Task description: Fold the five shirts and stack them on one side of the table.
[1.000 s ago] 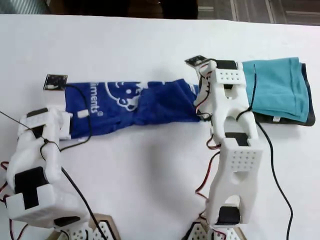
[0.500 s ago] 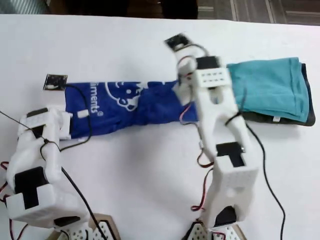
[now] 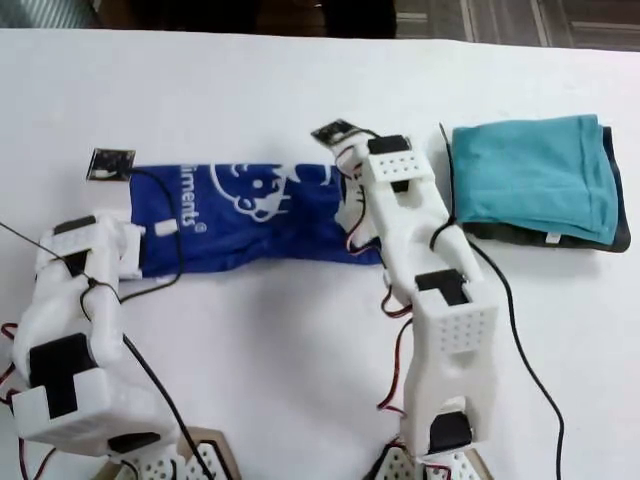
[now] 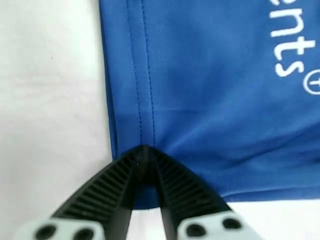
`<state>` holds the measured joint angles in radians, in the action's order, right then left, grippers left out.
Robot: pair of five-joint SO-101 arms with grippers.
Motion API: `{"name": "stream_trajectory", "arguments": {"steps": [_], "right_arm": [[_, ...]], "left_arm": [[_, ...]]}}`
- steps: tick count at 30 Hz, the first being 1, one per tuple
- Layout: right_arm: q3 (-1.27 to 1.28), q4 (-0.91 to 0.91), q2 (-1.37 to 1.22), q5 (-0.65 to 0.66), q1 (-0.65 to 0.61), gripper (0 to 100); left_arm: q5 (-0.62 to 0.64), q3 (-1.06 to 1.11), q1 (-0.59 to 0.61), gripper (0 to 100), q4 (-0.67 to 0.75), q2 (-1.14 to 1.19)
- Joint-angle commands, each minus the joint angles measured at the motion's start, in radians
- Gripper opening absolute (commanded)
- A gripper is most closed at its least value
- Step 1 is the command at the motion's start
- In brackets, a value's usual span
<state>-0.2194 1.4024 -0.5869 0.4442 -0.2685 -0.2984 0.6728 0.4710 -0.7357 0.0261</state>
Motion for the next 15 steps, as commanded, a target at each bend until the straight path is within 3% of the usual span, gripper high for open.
{"name": "stream_trajectory", "arguments": {"steps": [1,7,15], "right_arm": [[0.023,-0.002,0.081,0.014,0.008,2.0],[0.023,-0.048,0.209,0.006,-0.061,2.0],[0.028,-0.099,0.282,-0.017,-0.294,2.0]], "left_arm": [[0.008,-0.004,0.014,3,0.012,-0.003],[0.008,-0.004,0.014,3,0.012,-0.003],[0.008,-0.004,0.014,3,0.012,-0.003]]}}
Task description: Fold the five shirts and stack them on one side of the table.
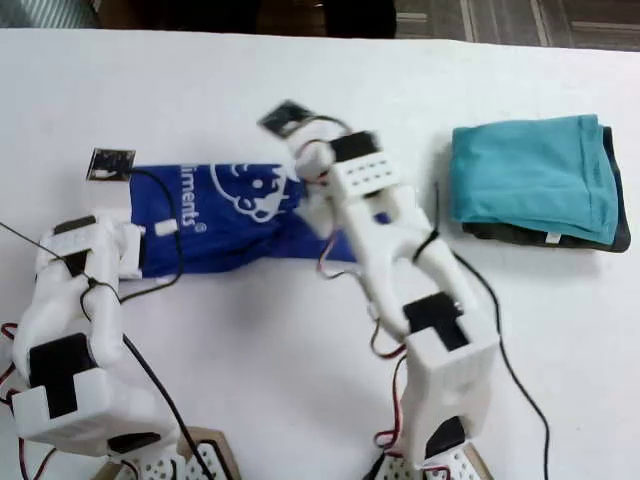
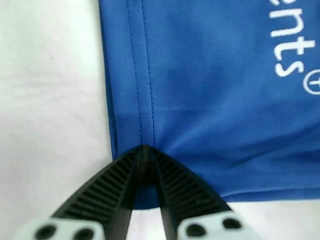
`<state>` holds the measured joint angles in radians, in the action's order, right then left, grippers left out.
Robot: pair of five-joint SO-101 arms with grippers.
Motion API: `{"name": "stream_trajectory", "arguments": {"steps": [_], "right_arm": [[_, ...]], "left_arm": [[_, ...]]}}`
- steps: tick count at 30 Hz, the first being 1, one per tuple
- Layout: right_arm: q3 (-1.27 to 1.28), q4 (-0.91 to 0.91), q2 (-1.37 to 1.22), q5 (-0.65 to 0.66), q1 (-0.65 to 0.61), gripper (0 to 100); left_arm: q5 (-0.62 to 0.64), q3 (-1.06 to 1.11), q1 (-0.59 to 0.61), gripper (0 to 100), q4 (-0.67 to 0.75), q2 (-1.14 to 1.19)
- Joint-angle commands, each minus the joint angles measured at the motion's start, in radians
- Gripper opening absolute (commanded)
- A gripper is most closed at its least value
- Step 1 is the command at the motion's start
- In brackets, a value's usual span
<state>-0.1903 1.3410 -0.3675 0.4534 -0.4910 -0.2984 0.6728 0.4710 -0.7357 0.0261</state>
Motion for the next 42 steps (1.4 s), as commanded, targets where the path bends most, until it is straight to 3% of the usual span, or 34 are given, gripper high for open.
{"name": "stream_trajectory", "arguments": {"steps": [1,9,20,29,34,42], "right_arm": [[-0.002,-0.062,0.048,-0.054,-0.091,2.0],[-0.006,-0.249,-0.117,-0.193,-0.114,2.0],[-0.008,-0.099,-0.142,-0.184,-0.173,2.0],[-0.008,-0.131,0.015,-0.184,-0.091,2.0],[0.000,-0.125,0.174,-0.184,0.030,2.0],[0.011,0.183,0.395,-0.184,0.249,2.0]], "left_arm": [[0.008,-0.004,0.014,3,0.012,-0.003],[0.008,-0.004,0.014,3,0.012,-0.003],[0.008,-0.004,0.014,3,0.012,-0.003],[0.008,-0.004,0.014,3,0.012,-0.003],[0.008,-0.004,0.014,3,0.012,-0.003],[0.008,-0.004,0.014,3,0.012,-0.003]]}}
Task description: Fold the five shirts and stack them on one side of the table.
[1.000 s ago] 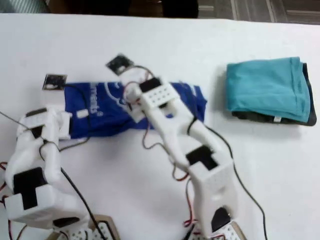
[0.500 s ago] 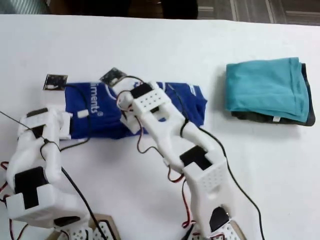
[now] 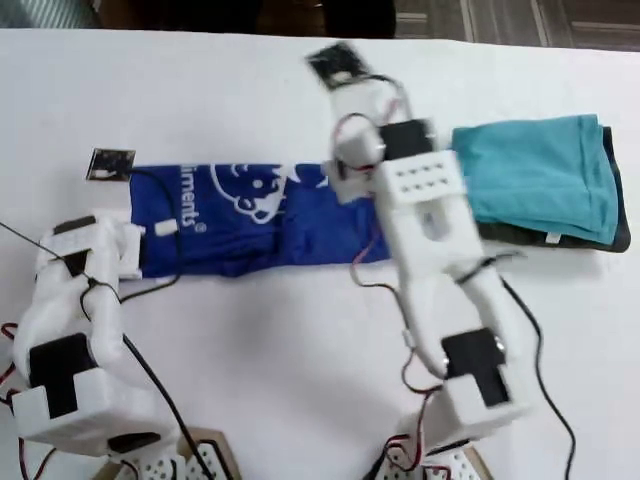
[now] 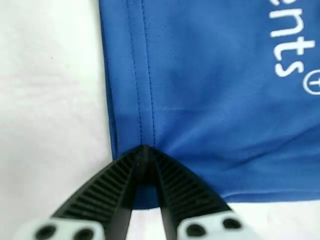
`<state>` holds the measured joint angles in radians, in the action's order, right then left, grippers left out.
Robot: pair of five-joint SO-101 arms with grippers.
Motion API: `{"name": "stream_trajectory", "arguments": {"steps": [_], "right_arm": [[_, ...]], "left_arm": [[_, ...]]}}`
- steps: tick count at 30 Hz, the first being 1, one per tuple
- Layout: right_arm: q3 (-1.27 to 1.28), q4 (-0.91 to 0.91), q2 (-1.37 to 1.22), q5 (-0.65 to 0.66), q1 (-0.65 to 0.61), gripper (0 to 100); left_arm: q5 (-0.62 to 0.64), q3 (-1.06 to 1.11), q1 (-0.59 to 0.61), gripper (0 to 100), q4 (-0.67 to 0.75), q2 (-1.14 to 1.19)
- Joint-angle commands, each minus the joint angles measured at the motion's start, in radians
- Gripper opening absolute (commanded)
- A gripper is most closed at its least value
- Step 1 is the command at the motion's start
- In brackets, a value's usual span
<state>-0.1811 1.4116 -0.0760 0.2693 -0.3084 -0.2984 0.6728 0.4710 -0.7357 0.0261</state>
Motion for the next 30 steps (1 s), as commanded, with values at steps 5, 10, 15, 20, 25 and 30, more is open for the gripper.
{"name": "stream_trajectory", "arguments": {"steps": [5,10,15,20,25,30], "right_arm": [[0.153,0.142,0.124,0.000,0.182,2.0],[0.462,0.073,0.323,0.106,0.260,2.1],[1.002,-0.156,0.855,0.229,0.343,2.1],[1.479,-0.374,1.326,0.184,0.461,2.1],[1.749,-0.398,1.575,0.176,0.501,2.6],[1.840,-0.364,1.736,0.175,0.501,12.3]], "left_arm": [[0.008,-0.004,0.014,3,0.012,-0.003],[0.008,-0.004,0.014,3,0.012,-0.003],[0.008,-0.004,0.014,3,0.009,-0.003],[0.008,-0.004,0.014,3,0.009,-0.003],[0.008,-0.004,0.014,3,0.008,-0.003],[0.008,-0.007,0.014,3,0.008,-0.003]]}}
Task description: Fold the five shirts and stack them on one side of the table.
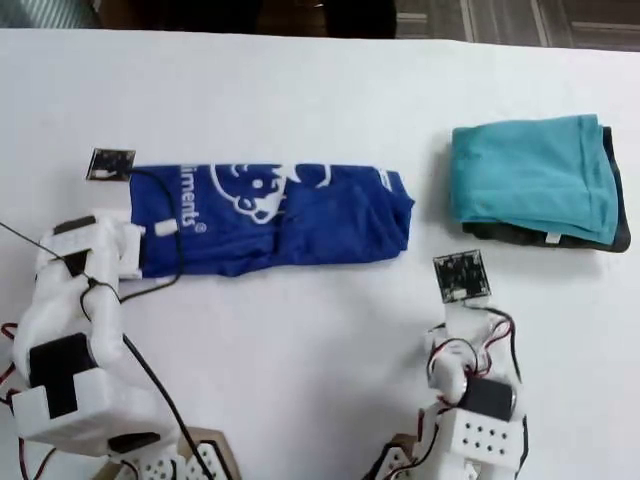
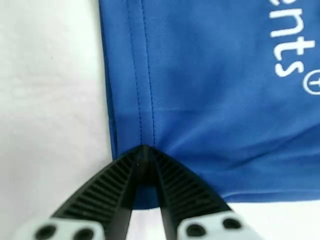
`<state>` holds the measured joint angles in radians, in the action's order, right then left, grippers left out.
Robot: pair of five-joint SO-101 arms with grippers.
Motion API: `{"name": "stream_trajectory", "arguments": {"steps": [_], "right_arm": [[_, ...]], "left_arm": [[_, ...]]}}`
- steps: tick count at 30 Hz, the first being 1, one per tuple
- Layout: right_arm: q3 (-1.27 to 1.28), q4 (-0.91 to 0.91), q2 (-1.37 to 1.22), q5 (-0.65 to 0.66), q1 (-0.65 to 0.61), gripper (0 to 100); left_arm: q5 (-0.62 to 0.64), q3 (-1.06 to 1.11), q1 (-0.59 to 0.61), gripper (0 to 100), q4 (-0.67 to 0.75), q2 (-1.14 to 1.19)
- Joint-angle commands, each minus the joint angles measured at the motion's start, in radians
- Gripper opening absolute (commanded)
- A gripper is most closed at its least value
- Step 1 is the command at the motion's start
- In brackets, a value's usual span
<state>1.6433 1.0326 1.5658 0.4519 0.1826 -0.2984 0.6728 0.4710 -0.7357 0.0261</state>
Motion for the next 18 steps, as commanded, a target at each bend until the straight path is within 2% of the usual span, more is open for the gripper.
{"name": "stream_trajectory", "arguments": {"steps": [1,4,11,14,18], "right_arm": [[0.021,0.030,0.120,-0.008,0.010,13.8],[0.038,0.068,0.196,-0.008,0.010,14.8],[0.049,0.082,0.232,-0.008,0.008,14.8],[0.049,0.082,0.231,-0.008,0.007,14.8],[0.049,0.082,0.231,-0.008,0.005,14.8]], "left_arm": [[0.008,-0.012,0.014,3,0.006,-0.003],[0.008,-0.038,0.014,3,-0.031,-0.012],[0.002,-0.400,0.021,4,-0.448,-0.083],[0.000,-0.565,0.048,14,-0.537,-0.054],[0.000,-0.705,0.091,29,-0.568,0.089]]}}
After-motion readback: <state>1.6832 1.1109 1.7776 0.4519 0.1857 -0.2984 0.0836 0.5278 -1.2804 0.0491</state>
